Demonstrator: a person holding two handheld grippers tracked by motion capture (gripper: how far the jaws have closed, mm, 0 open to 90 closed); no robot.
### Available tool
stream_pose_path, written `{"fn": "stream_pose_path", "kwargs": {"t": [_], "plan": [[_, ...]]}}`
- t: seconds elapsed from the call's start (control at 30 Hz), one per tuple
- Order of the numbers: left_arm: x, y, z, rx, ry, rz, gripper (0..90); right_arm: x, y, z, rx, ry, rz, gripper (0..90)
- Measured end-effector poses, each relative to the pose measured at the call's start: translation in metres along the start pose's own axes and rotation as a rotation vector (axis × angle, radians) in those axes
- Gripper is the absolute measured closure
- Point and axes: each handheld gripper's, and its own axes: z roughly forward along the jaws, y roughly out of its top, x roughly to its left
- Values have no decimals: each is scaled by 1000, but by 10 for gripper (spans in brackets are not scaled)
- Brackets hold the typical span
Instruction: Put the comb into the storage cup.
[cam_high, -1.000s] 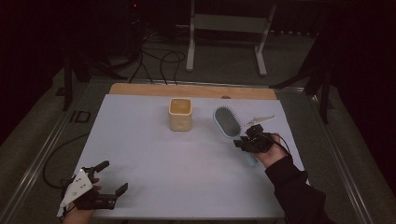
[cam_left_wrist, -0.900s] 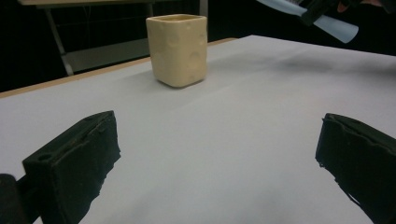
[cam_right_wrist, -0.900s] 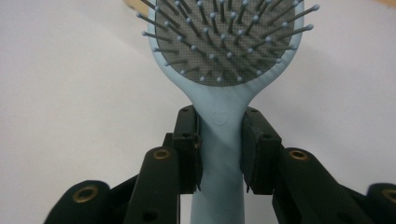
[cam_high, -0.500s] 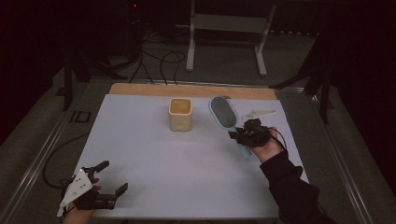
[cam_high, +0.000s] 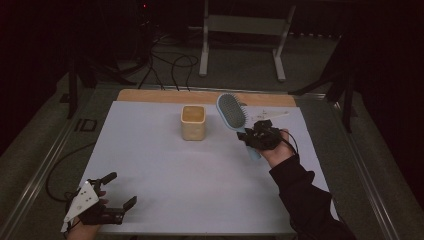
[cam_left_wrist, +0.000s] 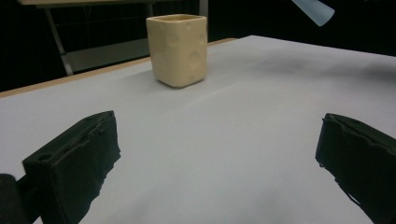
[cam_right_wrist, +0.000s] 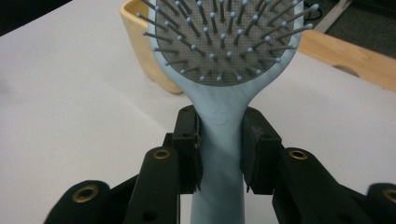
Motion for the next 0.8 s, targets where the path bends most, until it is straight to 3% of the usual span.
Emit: {"fn": "stream_pose_path", "kwargs": {"t": [0.57, 0.8], "plan": [[0, 0, 0, -1, -2, -1, 0, 9, 28, 13, -70, 24, -12, 703], [0, 0, -1, -2, -2, -2, 0, 13, 37, 21, -73, 43, -21, 703]]}}
